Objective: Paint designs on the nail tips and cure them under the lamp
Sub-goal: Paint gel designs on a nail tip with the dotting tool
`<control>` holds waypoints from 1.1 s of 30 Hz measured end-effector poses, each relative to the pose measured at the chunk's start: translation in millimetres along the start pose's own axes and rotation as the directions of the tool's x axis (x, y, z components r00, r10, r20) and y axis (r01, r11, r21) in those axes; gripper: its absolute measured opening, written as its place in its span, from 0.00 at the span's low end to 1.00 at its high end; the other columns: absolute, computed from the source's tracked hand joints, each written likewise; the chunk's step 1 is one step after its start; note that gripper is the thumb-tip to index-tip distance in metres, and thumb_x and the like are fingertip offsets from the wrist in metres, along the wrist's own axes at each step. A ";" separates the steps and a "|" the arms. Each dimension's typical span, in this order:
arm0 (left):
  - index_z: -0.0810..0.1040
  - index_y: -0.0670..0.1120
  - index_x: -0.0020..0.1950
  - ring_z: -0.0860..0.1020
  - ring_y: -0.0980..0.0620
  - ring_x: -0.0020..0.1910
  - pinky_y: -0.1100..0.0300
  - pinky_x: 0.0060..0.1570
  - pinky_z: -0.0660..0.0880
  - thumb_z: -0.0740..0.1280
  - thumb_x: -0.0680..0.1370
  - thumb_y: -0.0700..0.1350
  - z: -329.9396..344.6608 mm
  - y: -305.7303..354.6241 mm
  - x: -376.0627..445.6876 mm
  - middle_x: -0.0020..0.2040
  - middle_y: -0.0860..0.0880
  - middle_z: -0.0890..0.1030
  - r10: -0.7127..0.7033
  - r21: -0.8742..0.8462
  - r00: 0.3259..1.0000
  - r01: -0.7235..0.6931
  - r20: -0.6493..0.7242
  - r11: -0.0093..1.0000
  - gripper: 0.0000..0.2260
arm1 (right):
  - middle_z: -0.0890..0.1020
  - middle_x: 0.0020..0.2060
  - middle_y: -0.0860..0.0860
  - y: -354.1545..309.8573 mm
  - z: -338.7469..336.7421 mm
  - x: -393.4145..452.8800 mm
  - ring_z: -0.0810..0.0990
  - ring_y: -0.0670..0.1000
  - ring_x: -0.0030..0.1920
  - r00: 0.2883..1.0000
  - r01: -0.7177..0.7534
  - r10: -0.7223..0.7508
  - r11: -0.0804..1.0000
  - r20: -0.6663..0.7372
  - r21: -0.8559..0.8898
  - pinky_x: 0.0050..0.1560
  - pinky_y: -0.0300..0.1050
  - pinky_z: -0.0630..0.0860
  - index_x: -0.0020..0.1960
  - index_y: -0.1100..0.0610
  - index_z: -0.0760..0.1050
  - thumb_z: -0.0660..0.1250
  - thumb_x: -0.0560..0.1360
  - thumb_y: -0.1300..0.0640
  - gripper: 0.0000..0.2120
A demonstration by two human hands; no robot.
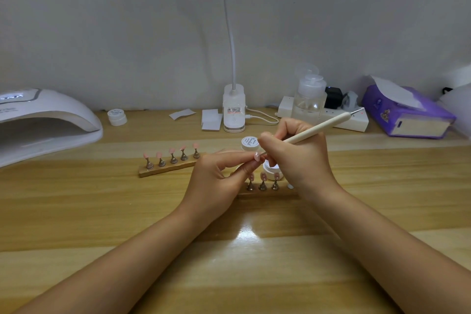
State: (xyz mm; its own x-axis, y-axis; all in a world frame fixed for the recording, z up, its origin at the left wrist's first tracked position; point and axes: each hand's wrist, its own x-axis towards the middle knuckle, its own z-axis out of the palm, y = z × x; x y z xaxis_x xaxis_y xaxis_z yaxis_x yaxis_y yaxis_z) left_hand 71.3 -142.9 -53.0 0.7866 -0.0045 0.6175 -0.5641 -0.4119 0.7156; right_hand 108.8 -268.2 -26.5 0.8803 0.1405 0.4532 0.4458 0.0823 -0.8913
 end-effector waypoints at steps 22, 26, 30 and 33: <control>0.80 0.44 0.53 0.82 0.51 0.42 0.54 0.47 0.77 0.67 0.71 0.44 0.7 0.4 0.2 0.43 0.50 0.84 0.004 -0.002 1.000 -0.004 -0.003 1.000 0.12 | 0.72 0.16 0.46 0.1 -0.2 0.1 0.73 0.42 0.20 1.000 -0.002 0.002 1.000 0.008 0.026 0.23 0.32 0.69 0.25 0.56 0.66 0.66 0.67 0.69 0.17; 0.79 0.44 0.53 0.82 0.52 0.42 0.55 0.47 0.77 0.67 0.71 0.42 1.1 -0.5 0.2 0.43 0.51 0.83 0.001 -0.001 1.000 -0.001 -0.003 1.000 0.11 | 0.72 0.17 0.46 0.9 -0.5 0.3 0.73 0.42 0.20 1.000 -0.003 0.003 1.000 0.002 0.019 0.23 0.32 0.69 0.25 0.56 0.66 0.66 0.67 0.69 0.17; 0.80 0.44 0.52 0.82 0.51 0.42 0.54 0.47 0.77 0.67 0.71 0.44 0.7 -0.2 -0.1 0.43 0.49 0.84 -0.007 -0.006 1.000 0.007 -0.001 1.000 0.11 | 0.73 0.17 0.47 -0.2 -0.1 -0.2 0.73 0.41 0.20 1.000 0.001 -0.001 1.000 0.013 0.009 0.23 0.32 0.69 0.25 0.57 0.66 0.66 0.67 0.69 0.16; 0.80 0.45 0.53 0.82 0.50 0.42 0.54 0.47 0.77 0.66 0.71 0.44 0.9 0.3 0.1 0.43 0.49 0.84 -0.003 -0.008 1.000 0.003 -0.005 1.000 0.12 | 0.73 0.17 0.46 -0.2 0.0 -0.5 0.74 0.42 0.20 1.000 -0.001 0.001 1.000 0.003 0.019 0.23 0.32 0.69 0.25 0.56 0.66 0.66 0.67 0.69 0.17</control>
State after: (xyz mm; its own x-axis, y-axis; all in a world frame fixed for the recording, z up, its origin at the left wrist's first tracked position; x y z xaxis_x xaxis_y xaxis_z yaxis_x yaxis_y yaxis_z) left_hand 71.5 -143.8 -53.0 0.7870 0.0012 0.6169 -0.5637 -0.4048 0.7200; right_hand 108.2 -268.3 -26.5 0.8802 0.1438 0.4523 0.4417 0.1005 -0.8915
